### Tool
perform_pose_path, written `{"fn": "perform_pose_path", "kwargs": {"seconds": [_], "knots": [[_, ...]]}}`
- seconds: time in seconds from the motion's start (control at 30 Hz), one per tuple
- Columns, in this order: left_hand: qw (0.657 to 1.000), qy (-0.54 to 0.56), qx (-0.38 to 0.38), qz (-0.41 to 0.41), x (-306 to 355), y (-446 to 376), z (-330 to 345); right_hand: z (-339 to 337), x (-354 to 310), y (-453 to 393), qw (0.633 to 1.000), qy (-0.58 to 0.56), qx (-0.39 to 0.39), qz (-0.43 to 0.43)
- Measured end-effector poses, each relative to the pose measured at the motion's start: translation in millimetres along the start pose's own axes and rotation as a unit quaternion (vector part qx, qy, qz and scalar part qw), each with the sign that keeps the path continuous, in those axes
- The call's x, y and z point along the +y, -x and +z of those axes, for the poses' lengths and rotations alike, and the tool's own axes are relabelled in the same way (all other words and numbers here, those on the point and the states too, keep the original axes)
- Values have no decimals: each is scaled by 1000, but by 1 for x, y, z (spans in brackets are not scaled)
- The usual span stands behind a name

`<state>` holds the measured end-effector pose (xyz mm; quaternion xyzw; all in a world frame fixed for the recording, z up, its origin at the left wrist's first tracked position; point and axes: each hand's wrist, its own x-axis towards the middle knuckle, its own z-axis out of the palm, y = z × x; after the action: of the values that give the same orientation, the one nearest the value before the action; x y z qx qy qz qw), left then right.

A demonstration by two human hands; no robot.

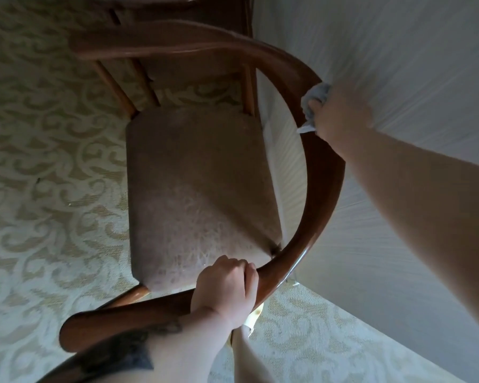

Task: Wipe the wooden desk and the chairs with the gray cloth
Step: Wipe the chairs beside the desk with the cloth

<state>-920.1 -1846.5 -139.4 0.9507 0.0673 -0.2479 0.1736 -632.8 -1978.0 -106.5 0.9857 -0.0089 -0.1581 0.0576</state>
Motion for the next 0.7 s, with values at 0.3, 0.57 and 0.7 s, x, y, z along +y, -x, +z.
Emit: {"fn": "perform_pose_path", "kwargs": {"seconds": [0.3,0.57,0.7], "knots": [[1000,11,4,-8,-1,-1,2,69,5,146,935,-293,100,171],[1000,9,-1,-9,-2,-2,3,89,-4,178,938,-281,41,198],[1000,3,6,-4,-1,-2,3,56,14,121,944,-284,56,158]]}}
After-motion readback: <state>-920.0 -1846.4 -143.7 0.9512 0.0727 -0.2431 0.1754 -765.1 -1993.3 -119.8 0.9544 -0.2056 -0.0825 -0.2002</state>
